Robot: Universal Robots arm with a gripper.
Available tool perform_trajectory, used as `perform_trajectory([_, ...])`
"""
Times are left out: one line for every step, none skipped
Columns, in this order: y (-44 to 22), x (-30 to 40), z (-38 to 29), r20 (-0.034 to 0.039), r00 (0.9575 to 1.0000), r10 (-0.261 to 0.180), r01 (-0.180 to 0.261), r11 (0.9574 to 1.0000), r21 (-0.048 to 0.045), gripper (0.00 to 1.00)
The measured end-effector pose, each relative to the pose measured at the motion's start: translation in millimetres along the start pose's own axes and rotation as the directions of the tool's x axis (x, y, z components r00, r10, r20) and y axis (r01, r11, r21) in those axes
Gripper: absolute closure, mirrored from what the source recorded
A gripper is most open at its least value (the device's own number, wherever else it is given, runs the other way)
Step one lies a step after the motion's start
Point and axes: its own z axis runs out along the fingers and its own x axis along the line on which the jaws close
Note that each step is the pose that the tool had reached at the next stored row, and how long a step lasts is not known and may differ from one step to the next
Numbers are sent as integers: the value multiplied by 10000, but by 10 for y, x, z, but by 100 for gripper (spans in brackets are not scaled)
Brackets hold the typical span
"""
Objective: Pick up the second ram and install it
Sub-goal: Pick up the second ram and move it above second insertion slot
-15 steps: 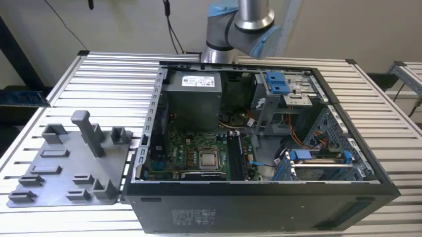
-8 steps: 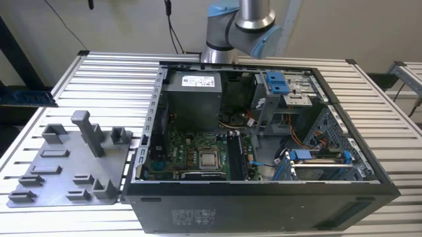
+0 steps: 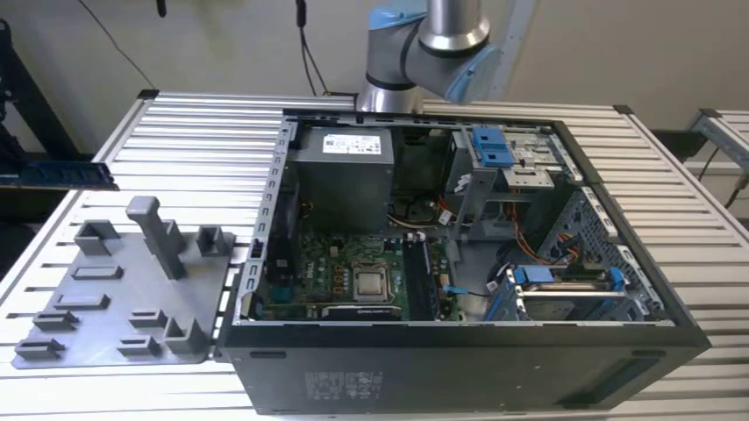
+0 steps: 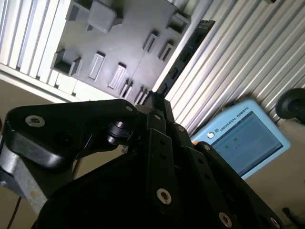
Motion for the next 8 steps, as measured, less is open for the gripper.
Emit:
perform_trajectory([-15,-1,0,-1,10000,1,-1,10000,-2,86])
perform_trajectory([-31,-1,1,-1,10000,0,0,10000,-4,86])
perform_trajectory([-48,-2,2,0,10000,0,0,10000,-4,86])
perform_trajectory([-63,-2,3,0,10000,0,0,10000,-6,86])
perform_trajectory([-79,-3,3,0,10000,0,0,10000,-8,86])
perform_trajectory([-94,-3,4,0,10000,0,0,10000,-9,86])
perform_trajectory([-111,-4,5,1,10000,0,0,10000,-10,86])
perform_trajectory([-127,-5,5,0,10000,0,0,10000,-12,86])
